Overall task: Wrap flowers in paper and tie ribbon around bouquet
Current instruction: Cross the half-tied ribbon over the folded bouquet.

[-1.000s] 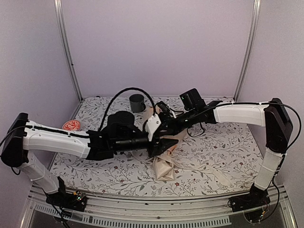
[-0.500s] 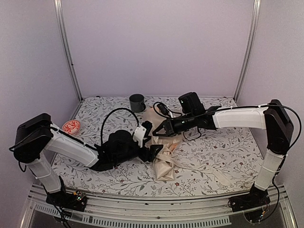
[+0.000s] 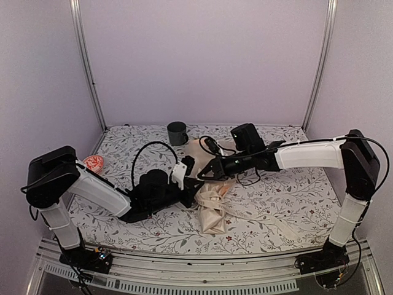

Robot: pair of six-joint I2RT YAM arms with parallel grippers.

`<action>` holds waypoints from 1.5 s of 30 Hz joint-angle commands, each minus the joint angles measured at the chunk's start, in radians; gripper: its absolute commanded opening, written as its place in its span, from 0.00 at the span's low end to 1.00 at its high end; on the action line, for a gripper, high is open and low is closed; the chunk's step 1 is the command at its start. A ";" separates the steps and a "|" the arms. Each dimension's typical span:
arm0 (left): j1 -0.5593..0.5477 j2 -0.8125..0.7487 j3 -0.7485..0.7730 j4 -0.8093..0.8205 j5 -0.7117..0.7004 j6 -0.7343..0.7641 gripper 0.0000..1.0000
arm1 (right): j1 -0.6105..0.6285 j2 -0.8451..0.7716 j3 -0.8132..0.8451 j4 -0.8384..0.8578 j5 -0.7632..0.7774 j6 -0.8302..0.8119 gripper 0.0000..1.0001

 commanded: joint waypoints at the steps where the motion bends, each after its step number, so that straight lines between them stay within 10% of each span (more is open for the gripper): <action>1: 0.012 0.005 -0.037 0.108 0.074 -0.033 0.00 | -0.004 -0.105 0.011 -0.152 0.100 -0.099 0.30; 10: 0.011 0.008 -0.103 0.260 0.133 -0.044 0.00 | -0.061 -0.040 0.064 -0.418 0.061 -0.375 0.21; 15: 0.010 0.019 -0.101 0.260 0.132 -0.062 0.00 | -0.060 0.049 0.117 -0.447 0.080 -0.437 0.37; 35: 0.011 0.044 -0.106 0.287 0.137 -0.080 0.00 | -0.041 0.147 0.122 -0.409 -0.027 -0.468 0.41; 45: 0.015 0.049 -0.108 0.271 0.109 -0.103 0.00 | -0.040 0.100 0.117 -0.403 -0.101 -0.460 0.00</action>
